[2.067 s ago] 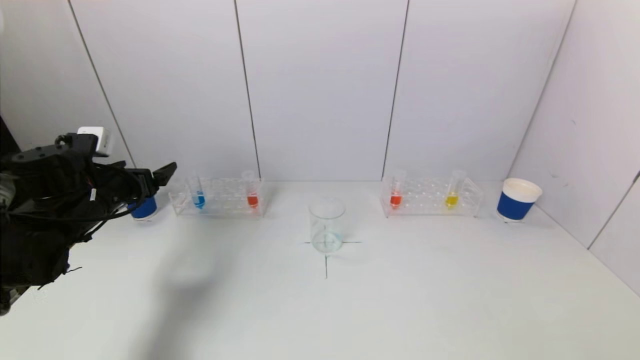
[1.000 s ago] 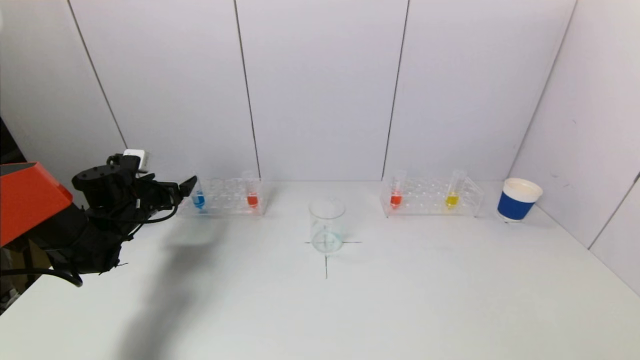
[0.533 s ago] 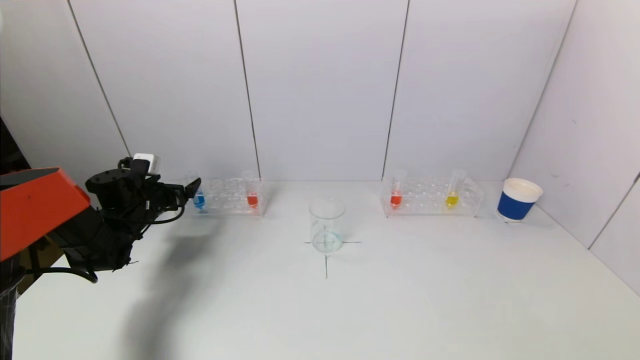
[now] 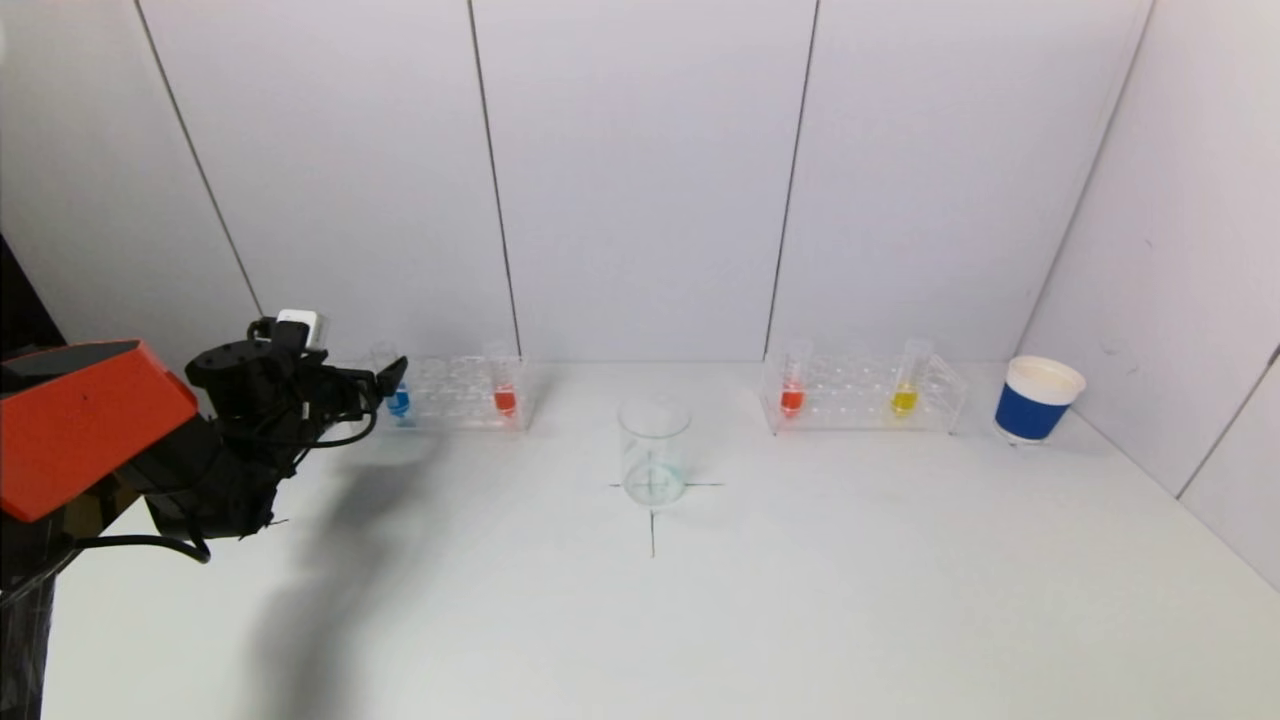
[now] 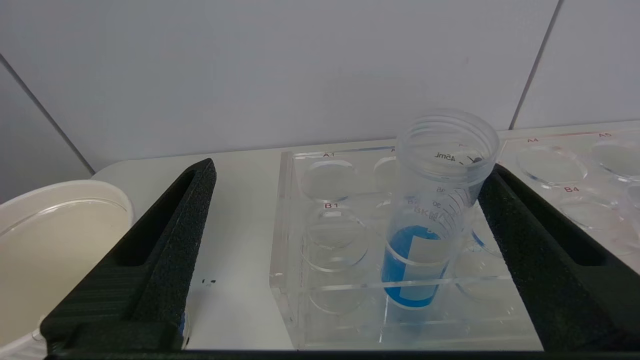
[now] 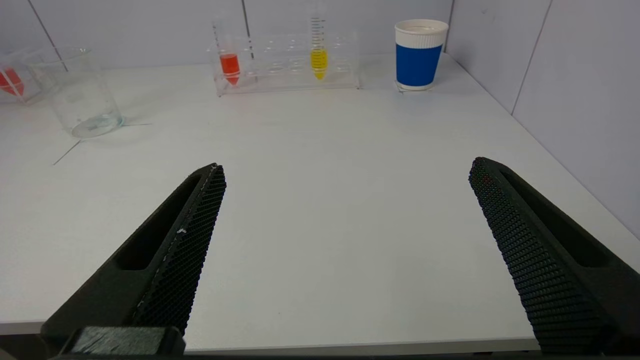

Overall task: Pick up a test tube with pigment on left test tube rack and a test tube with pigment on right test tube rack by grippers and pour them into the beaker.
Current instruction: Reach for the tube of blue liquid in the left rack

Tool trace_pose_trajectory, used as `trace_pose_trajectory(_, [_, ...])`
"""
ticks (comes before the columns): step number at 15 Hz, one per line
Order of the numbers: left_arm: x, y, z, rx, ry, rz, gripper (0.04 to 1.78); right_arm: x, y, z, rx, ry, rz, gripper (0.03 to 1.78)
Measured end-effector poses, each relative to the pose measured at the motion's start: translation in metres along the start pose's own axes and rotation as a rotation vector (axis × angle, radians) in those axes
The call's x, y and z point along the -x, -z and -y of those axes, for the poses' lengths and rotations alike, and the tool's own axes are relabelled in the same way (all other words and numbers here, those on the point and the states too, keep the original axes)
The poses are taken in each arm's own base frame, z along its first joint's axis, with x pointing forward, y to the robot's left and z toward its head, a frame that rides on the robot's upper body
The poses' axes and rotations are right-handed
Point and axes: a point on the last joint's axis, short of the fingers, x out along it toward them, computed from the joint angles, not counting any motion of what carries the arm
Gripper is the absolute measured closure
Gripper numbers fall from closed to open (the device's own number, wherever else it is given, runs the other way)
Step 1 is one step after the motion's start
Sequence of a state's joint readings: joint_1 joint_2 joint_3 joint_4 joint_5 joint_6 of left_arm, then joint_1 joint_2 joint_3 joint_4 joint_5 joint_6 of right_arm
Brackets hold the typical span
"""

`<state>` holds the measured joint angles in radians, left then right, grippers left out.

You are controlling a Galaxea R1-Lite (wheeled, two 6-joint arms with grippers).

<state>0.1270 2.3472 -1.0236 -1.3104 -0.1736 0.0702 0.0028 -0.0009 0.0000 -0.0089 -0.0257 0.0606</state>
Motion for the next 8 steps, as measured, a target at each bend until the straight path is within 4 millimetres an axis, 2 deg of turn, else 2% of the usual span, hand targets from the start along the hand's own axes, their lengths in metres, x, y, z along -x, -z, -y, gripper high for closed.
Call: trace_pose_trajectory(8, [-0.0062,0.0022,-0.0010,-0.003,-0.005,0.008,0.05,0.0000,0.0000,0.0000,0.000,0.000,0.000,0.04])
